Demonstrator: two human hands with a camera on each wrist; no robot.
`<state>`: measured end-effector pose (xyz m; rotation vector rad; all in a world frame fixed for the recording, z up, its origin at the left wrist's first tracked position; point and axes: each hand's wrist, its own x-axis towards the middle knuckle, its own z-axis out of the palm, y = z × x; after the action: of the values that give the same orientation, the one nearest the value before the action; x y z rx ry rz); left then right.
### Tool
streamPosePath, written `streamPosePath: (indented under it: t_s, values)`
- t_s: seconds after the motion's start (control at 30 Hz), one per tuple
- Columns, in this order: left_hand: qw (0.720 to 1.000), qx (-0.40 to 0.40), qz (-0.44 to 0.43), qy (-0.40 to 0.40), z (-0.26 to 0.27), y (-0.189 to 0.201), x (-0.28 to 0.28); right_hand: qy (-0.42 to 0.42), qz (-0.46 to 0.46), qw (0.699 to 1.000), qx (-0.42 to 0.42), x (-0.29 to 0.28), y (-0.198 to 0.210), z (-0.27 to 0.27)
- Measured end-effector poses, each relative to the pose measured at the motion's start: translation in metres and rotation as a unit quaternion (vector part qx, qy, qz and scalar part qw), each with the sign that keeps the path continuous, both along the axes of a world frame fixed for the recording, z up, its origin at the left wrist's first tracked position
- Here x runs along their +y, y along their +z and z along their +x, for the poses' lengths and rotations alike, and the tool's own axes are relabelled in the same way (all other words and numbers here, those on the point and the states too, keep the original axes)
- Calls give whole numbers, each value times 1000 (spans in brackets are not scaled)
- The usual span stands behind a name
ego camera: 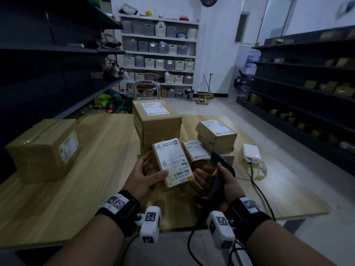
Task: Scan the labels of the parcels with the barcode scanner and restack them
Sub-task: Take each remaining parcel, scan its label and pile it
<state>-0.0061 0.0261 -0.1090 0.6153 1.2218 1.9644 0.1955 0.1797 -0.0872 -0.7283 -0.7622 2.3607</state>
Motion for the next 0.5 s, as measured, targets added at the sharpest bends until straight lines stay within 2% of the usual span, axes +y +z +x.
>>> streamPosePath:
  t_s: [0.1,0.23,0.37,0.5]
  values:
    - [1000,-5,7,12,-3,-2,2,15,15,999,-36,-5,8,2]
    - [1000,-1,4,21,-3,-2,2,62,80,985,-140,-8,34,13]
    - [999,16,-4,32,-1,-3,2,88,199,938,-269,-22,62,19]
    - [997,48,-14,52,-1,-3,-1,138,271,885,-352,-39,92,26]
